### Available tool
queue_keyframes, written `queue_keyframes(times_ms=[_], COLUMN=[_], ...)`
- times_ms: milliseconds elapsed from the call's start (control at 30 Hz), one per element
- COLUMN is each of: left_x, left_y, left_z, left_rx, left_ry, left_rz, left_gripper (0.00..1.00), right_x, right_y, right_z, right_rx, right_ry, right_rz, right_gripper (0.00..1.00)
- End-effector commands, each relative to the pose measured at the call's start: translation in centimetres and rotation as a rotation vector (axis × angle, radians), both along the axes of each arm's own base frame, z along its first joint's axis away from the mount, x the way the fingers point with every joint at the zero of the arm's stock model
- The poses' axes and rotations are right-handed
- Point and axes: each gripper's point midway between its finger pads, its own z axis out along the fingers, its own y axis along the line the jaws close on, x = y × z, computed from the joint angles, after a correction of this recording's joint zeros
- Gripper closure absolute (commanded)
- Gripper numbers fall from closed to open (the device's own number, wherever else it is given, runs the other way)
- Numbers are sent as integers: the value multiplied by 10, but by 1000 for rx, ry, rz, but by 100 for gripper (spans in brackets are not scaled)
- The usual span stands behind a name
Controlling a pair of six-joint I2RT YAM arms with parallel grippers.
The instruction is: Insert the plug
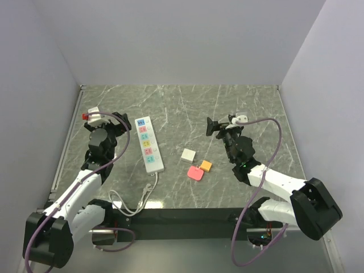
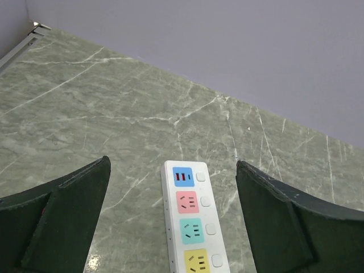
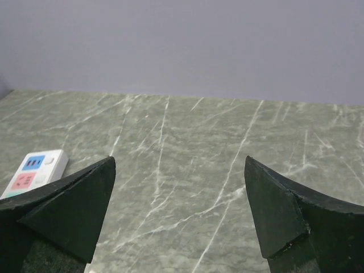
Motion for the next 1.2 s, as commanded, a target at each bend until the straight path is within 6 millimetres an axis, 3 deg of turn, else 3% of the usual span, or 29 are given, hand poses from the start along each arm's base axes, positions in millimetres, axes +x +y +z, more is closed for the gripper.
queue_keyframes(times_ms=[0,167,200,233,400,733,767,900,1167], left_x=[6,14,16,17,18,10,9,4,-9], left_y=[-3,-13,-14,-16,-24,-44,-45,-53,-57], left_z=[24,15,15,12,8,13,14,16,27], left_rx=[-13,8,9,6,8,-18,-21,-24,-26], left_ry=[-48,-15,-4,6,19,-6,-7,-8,-63], left_rz=[3,-42,-47,-54,-96,-212,-221,-272,-314], left_gripper=[2,3,3,3,4,4,3,4,2], right_x=[3,5,5,8,1,-33,-44,-64,-62], right_y=[17,56,68,71,97,130,137,144,126], right_z=[18,-5,-2,-15,-35,-63,-64,-60,-73], right_rx=[12,-49,-49,-63,-117,-143,-155,-162,-180], right_ry=[-30,49,51,98,188,289,288,297,365], right_rz=[82,271,330,342,492,763,842,962,849], right_gripper=[0,0,1,1,3,4,3,4,3])
